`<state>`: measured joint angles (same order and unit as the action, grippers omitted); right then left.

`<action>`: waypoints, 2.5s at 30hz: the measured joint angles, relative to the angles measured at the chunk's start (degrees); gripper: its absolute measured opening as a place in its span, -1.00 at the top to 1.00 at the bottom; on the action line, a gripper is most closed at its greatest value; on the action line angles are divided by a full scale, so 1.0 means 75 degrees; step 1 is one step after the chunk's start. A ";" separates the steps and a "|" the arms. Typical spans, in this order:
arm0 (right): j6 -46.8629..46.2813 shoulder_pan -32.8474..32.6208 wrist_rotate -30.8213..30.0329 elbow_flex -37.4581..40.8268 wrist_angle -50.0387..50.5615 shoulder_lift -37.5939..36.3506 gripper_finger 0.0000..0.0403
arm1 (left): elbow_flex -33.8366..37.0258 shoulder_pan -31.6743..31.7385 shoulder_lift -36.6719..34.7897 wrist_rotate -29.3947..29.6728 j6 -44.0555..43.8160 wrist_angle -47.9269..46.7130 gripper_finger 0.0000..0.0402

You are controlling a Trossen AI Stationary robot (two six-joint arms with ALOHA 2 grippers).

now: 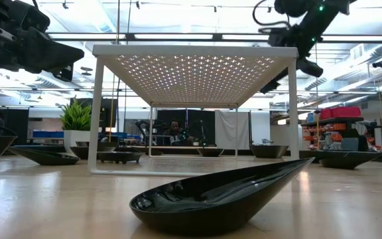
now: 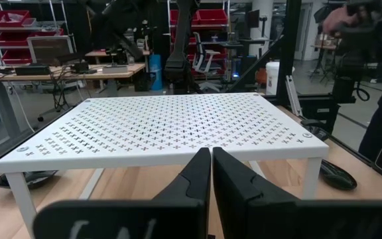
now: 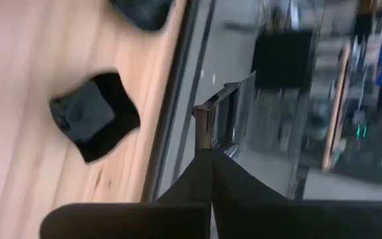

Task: Pick & Place Mini shaped plates
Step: Put the black square plate on the shelf

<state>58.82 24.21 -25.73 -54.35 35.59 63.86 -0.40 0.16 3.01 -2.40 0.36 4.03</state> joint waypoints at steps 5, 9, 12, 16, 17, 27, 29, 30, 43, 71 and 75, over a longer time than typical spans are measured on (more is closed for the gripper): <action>0.0913 -0.0444 0.0180 -0.0040 -0.0429 0.0000 1.00 | 0.0003 -0.0001 0.0000 -0.0002 -0.0003 0.0000 0.90; 0.1595 -0.0706 0.0648 -0.0040 -0.0591 0.0000 1.00 | 0.0003 0.0001 -0.0001 0.0000 -0.0001 0.0000 0.90; 0.1879 -0.0877 0.1002 -0.0040 -0.0611 0.0004 1.00 | 0.0002 -0.0001 -0.0003 0.0000 -0.0002 0.0000 0.90; 0.2171 -0.1126 0.0983 -0.0040 -0.0833 0.0096 1.00 | 0.0003 0.0001 -0.0003 0.0000 -0.0003 0.0000 0.90; 0.2284 -0.1195 0.0981 -0.0040 -0.0912 0.0127 1.00 | 0.0003 -0.0002 0.0000 -0.0002 -0.0003 0.0000 0.90; 0.2865 -0.1708 0.1020 -0.0043 -0.2057 0.0600 1.00 | 0.0000 -0.0002 -0.0002 -0.0002 -0.0002 0.0000 0.90; 0.2958 -0.1801 0.1226 -0.0043 -0.2192 0.0696 1.00 | 0.0000 0.0001 -0.0003 0.0000 -0.0003 0.0000 0.90; 0.3076 -0.1842 0.1372 -0.0043 -0.2193 0.0733 1.00 | 0.0000 -0.0001 -0.0003 -0.0002 -0.0001 0.0000 0.90; 0.3773 -0.1991 0.2096 -0.0043 -0.2609 0.1381 1.00 | 0.0002 -0.0001 -0.0001 -0.0002 -0.0002 -0.0001 0.90; 0.4651 -0.1713 0.2896 0.1569 -0.4767 0.1222 1.00 | 0.0000 0.0000 0.0000 0.0000 -0.0003 0.0000 0.90; 0.4770 -0.1583 0.2929 0.1675 -0.4920 0.1212 1.00 | 0.0003 -0.0002 0.0000 -0.0002 0.0000 0.0000 0.90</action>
<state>94.59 12.34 -3.76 -41.79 -1.32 72.95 -0.39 0.14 3.01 -2.41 0.36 4.03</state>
